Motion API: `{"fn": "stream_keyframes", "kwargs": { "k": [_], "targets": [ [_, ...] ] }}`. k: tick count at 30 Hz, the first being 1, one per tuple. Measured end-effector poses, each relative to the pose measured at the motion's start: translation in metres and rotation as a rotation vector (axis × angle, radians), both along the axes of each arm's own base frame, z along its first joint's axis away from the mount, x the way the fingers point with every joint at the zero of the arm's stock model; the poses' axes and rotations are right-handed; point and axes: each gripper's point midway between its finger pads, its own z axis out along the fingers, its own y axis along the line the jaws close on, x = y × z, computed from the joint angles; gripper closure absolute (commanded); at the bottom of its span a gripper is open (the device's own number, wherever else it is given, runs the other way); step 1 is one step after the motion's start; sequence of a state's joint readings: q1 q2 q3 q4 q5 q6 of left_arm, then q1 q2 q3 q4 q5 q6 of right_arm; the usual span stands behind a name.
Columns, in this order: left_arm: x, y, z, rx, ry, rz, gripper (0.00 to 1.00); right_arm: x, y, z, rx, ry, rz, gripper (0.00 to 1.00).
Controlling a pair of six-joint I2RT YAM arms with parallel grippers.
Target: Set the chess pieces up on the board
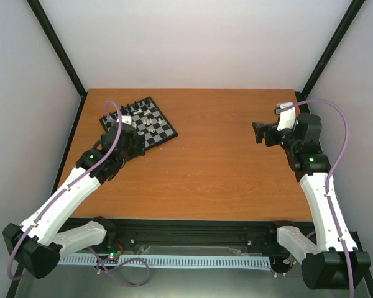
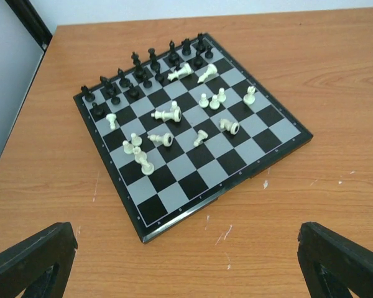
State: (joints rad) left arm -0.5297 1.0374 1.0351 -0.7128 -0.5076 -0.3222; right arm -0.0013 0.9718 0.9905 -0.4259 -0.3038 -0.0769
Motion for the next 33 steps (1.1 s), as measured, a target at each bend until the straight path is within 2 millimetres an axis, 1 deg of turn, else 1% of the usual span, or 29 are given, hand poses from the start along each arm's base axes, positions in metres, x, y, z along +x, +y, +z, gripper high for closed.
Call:
{"fn": "stream_keyframes", "kwargs": {
  "k": [3, 6, 10, 13, 17, 19, 21, 24, 28, 31, 33],
  "targets": [
    [0.000, 0.007, -0.010, -0.010, 0.019, 0.016, 0.01, 0.005, 0.000, -0.015, 0.011, 0.031, -0.006, 0.00],
    [0.000, 0.013, -0.015, -0.022, 0.030, 0.033, 0.05, 0.008, 0.001, -0.031, 0.008, 0.060, 0.004, 0.01],
    [0.002, 0.023, -0.015, -0.043, 0.026, 0.075, 0.10, 0.010, 0.008, -0.045, -0.010, 0.088, 0.063, 0.06],
    [0.004, 0.036, -0.014, -0.067, 0.023, 0.131, 0.09, 0.015, 0.016, -0.055, -0.012, 0.110, 0.118, 0.11],
    [0.011, 0.058, -0.010, -0.131, 0.019, 0.231, 0.13, 0.033, 0.027, -0.070, -0.001, 0.170, 0.189, 0.15],
    [0.019, 0.073, -0.006, -0.185, 0.018, 0.294, 0.15, 0.046, 0.034, -0.076, 0.010, 0.198, 0.221, 0.17],
    [0.031, 0.093, -0.004, -0.238, 0.016, 0.376, 0.16, 0.062, 0.043, -0.082, 0.021, 0.224, 0.253, 0.18],
    [0.051, 0.121, -0.007, -0.300, 0.014, 0.486, 0.19, 0.084, 0.063, -0.094, 0.035, 0.264, 0.307, 0.21],
    [0.079, 0.151, -0.021, -0.378, 0.030, 0.607, 0.26, 0.102, 0.094, -0.118, 0.047, 0.327, 0.385, 0.26],
    [0.098, 0.175, -0.038, -0.434, 0.040, 0.695, 0.32, 0.110, 0.117, -0.136, 0.053, 0.369, 0.431, 0.31],
    [0.109, 0.187, -0.049, -0.465, 0.049, 0.738, 0.37, 0.113, 0.129, -0.147, 0.057, 0.395, 0.454, 0.36]
  ]
}}
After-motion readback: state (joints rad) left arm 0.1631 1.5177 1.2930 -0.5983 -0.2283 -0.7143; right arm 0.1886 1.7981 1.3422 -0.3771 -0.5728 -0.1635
